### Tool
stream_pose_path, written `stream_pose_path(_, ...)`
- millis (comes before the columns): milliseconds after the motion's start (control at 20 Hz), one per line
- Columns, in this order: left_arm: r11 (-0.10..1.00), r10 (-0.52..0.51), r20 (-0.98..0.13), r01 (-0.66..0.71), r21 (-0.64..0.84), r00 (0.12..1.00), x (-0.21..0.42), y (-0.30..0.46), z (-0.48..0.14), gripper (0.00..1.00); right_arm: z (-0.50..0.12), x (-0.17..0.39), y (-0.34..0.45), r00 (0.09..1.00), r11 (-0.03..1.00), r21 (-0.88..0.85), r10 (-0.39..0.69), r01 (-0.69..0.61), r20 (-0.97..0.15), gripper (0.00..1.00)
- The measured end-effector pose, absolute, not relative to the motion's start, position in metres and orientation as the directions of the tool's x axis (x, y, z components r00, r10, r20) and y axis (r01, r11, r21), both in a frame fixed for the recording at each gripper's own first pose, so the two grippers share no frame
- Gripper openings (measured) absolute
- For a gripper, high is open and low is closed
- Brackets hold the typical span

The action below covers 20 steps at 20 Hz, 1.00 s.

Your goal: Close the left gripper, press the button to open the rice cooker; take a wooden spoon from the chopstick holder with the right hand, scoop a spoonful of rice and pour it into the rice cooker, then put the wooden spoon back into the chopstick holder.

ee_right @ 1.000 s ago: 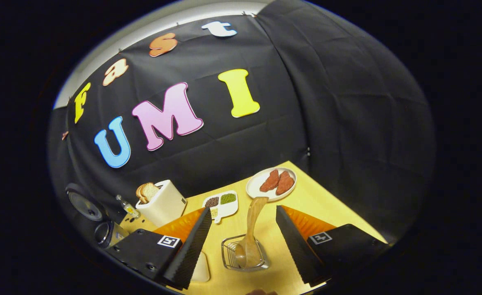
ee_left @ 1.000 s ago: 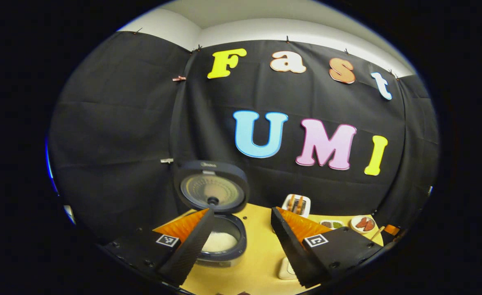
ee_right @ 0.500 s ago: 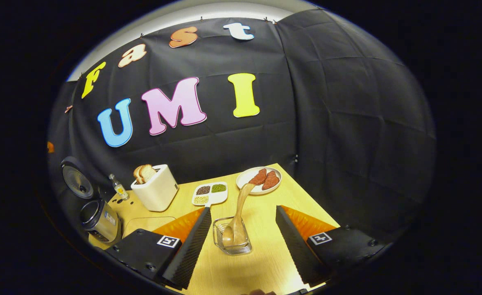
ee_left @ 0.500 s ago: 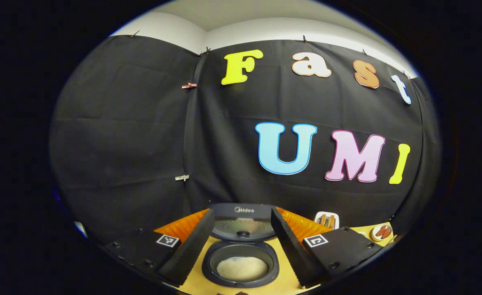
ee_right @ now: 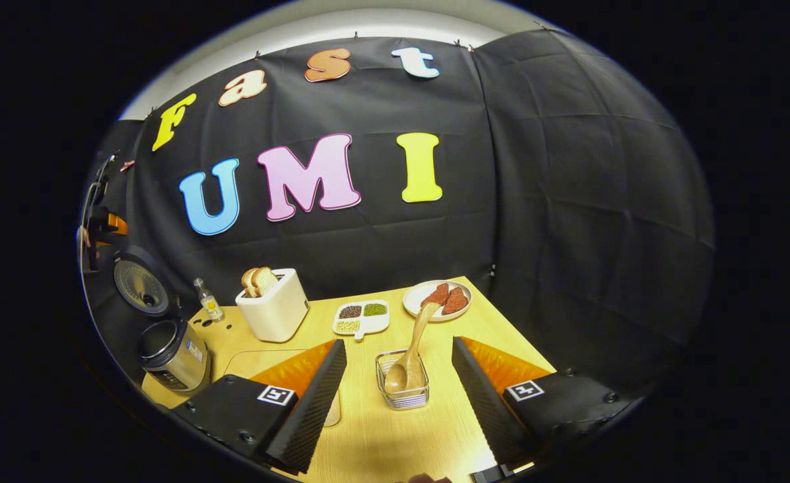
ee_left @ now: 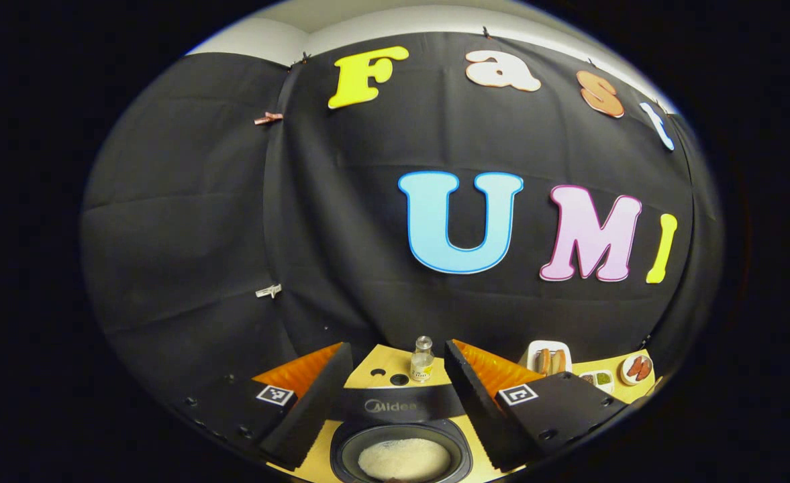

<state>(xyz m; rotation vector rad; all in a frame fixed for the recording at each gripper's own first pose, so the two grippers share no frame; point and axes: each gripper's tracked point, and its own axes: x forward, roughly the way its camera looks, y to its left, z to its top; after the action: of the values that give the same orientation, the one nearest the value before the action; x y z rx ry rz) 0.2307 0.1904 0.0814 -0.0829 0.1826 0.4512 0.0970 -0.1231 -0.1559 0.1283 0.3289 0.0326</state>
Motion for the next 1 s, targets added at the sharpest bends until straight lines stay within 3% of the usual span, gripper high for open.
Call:
stream_pose_path(350, 0.887, 0.425, -0.301, -0.46, -0.052, 0.854, 0.229, 0.194, 0.049, 0.98, -0.161, 0.088, -0.119, 0.943, 0.99, 0.14, 0.05, -0.004, -0.329, 0.98)
stream_pose_path(600, 0.88, 0.426, -0.364, -0.473, -0.046, 0.829, 0.198, 0.172, 0.025, 0.99, -0.172, 0.095, -0.104, 0.93, 0.987, 0.147, 0.118, -0.07, -0.347, 0.98)
stream_pose_path(1000, 0.869, 0.426, -0.484, -0.495, -0.017, 0.764, 0.145, 0.128, -0.067, 0.99, -0.193, 0.097, -0.09, 0.895, 0.974, 0.156, 0.211, -0.161, -0.392, 0.98)
